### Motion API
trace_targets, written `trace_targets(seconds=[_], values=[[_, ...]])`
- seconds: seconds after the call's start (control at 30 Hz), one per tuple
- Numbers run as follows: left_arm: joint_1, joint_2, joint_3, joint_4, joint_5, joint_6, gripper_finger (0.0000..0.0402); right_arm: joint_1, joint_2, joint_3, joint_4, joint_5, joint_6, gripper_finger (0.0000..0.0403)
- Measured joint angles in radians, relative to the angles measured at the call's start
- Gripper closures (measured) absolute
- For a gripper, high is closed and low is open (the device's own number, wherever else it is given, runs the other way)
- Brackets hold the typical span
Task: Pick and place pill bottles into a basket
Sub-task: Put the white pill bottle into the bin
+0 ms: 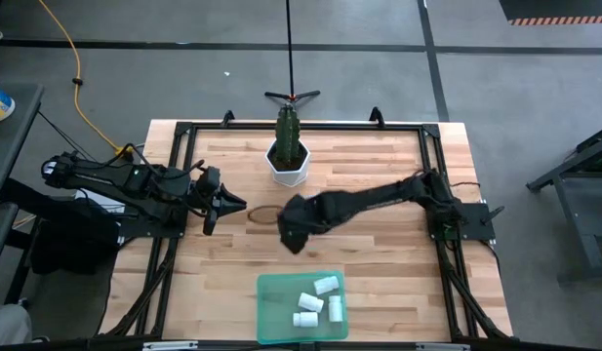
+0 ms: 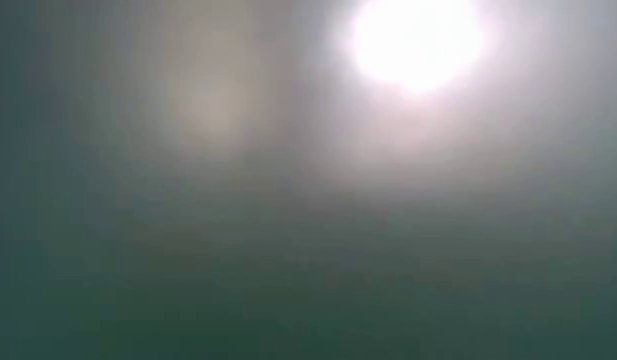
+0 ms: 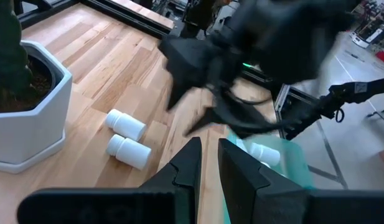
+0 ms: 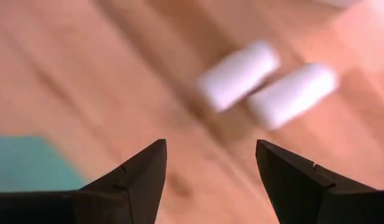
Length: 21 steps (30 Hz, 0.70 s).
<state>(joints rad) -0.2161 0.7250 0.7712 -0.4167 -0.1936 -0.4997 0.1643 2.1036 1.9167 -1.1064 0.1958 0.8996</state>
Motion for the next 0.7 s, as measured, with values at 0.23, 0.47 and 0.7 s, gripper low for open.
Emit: trace_targets(seconds=[0.23, 0.47, 0.7], values=[[0.0, 0.0, 0.0, 0.001, -0.006, -0.003, 0.0312, -0.126, 0.004, 0.0, -0.047, -0.002, -0.073, 0.0166], [0.0, 0.0, 0.0, 0.003, -0.026, 0.003, 0.0312, -0.2, 0.004, 0.0, -0.045, -0.046, -0.073, 0.0166], [0.0, 0.0, 0.0, 0.003, -0.027, 0.022, 0.0312, -0.228, 0.012, -0.002, -0.163, -0.012, 0.143, 0.0166]])
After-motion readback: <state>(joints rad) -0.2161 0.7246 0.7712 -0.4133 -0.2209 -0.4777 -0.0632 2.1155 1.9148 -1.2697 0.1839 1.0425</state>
